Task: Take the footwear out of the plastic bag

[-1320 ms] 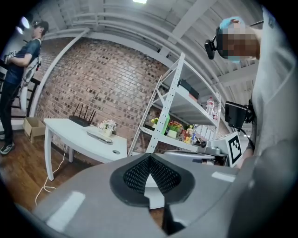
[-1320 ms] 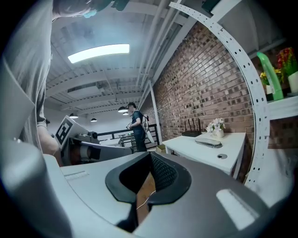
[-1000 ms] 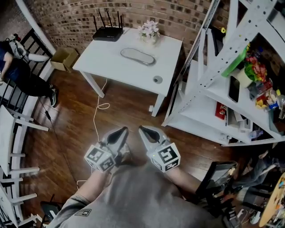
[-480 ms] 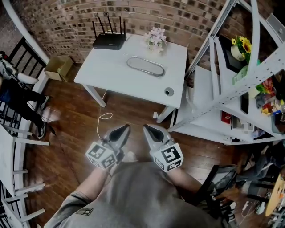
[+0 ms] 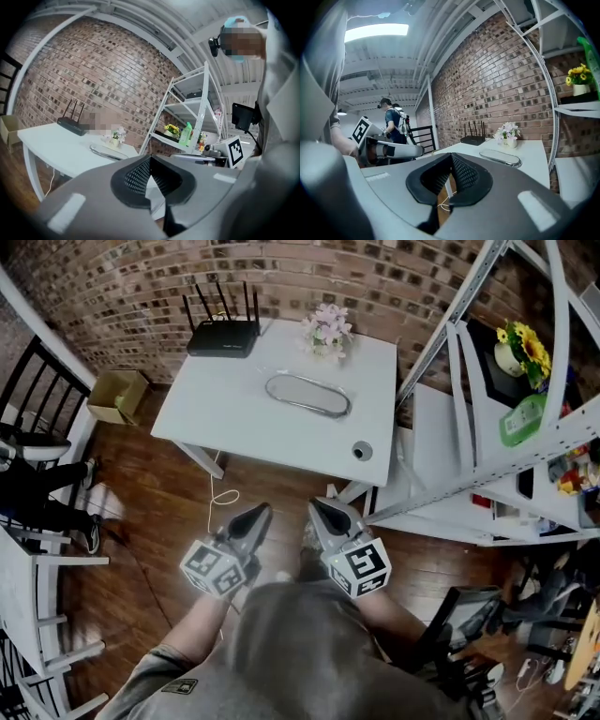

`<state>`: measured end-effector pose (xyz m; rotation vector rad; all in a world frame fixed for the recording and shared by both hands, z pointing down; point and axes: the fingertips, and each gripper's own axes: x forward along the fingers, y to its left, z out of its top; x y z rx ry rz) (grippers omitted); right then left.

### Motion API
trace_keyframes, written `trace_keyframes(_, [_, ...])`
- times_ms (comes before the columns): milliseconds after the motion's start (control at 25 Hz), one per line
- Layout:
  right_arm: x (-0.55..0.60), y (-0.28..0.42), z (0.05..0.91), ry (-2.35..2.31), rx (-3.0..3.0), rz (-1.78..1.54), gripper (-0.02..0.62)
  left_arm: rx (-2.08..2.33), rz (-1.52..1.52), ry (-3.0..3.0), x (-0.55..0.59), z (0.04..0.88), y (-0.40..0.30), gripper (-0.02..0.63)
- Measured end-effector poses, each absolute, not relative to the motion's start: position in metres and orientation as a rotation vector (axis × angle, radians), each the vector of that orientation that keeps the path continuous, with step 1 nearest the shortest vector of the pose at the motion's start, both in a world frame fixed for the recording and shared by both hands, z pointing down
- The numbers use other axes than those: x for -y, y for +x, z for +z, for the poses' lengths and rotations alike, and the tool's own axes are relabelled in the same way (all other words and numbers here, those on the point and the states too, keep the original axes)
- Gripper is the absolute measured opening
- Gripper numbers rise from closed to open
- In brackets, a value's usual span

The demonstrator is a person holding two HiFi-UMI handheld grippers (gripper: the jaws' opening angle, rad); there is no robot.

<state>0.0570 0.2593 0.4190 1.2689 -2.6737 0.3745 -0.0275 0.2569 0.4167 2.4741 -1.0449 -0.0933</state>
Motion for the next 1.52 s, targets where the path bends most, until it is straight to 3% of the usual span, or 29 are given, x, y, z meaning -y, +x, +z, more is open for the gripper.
trace_keyframes(800, [-0.067, 0.089, 0.44, 1.243, 2.683, 0.424, 0.011, 1.113, 0.015, 2.46, -0.064, 0.436, -0.014, 0.002])
trace_keyframes(1520, [0.041, 0.074, 0.5, 1.337, 2.359, 0.502, 0.012, 0.884, 0.101, 2.474, 0.062, 0.489, -0.069, 0.002])
